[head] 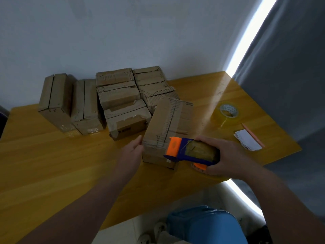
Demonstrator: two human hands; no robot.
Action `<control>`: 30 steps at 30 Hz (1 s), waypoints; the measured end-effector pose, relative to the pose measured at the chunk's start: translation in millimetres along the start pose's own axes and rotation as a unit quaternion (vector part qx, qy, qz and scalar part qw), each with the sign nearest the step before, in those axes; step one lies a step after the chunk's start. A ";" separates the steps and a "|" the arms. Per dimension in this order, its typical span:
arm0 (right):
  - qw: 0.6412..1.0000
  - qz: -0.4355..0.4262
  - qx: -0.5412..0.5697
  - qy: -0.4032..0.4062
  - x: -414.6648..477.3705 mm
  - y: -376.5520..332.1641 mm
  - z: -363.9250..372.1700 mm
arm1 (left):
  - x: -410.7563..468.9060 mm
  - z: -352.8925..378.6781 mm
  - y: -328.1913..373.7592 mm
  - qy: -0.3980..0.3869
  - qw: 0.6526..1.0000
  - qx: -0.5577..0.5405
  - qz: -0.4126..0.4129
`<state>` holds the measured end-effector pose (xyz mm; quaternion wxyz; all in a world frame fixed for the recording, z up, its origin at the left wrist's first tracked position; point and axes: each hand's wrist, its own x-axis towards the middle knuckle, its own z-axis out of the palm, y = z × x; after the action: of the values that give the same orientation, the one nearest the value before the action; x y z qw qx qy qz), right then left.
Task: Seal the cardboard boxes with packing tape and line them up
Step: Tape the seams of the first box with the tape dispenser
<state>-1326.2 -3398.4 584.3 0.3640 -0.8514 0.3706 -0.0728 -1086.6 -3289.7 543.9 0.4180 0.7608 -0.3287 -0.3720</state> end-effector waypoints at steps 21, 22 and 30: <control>1.000 0.019 0.012 -0.003 -33.4 10.8 -25.6 | 9.8 14.3 -1.0 -0.154 0.768 0.568 0.253; 1.000 0.022 0.004 -0.003 -39.3 14.3 -29.6 | 10.0 15.2 -0.4 -0.154 0.766 0.570 0.253; 0.998 0.058 -0.023 -0.015 -46.8 37.4 -19.3 | 8.6 21.5 0.3 -0.142 0.763 0.586 0.234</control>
<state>-1388.9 -3394.5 580.0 0.3533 -0.8375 0.4158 -0.0299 -1100.3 -3305.2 533.7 -0.0862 0.6954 -0.7063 -0.1009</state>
